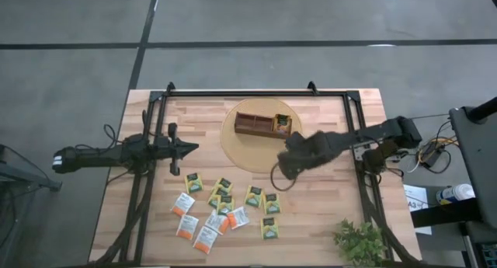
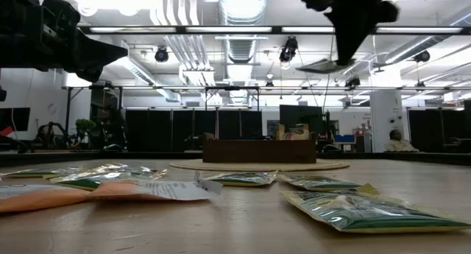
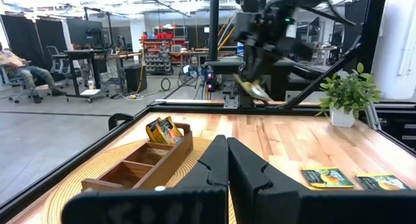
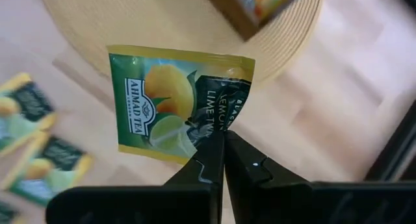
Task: Pick & Place Tea
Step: Put the green tea bag into the middle section of wooden organizer
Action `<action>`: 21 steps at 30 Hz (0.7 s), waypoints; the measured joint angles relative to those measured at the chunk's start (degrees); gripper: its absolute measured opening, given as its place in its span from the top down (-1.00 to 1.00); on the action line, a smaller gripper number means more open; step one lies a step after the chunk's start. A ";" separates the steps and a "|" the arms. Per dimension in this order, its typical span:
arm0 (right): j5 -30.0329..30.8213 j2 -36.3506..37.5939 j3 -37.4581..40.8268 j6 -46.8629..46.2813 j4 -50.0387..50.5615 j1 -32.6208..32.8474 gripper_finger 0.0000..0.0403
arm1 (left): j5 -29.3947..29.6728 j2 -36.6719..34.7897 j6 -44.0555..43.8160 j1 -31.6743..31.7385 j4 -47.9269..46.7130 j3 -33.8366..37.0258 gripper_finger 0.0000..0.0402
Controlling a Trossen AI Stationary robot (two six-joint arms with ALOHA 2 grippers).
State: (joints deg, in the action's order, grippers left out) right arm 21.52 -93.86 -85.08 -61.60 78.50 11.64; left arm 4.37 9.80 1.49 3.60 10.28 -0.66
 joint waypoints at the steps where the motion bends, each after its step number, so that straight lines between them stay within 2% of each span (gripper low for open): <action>1: 0.17 0.00 0.00 3.55 -0.17 -1.13 0.96 | 0.01 0.01 0.00 -0.01 -0.01 -0.01 1.00; 7: -0.22 0.01 0.00 22.22 -3.70 -7.86 0.96 | 0.01 0.01 0.01 -0.01 -0.05 -0.01 1.00; 21: -0.40 -0.02 -6.83 54.02 -10.80 -19.25 0.96 | -0.01 0.01 -0.01 -0.01 -0.17 -0.01 1.00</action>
State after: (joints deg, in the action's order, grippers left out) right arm 21.12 -93.89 -91.91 -7.57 67.70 -7.61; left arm 4.36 9.80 1.48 3.60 10.11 -0.67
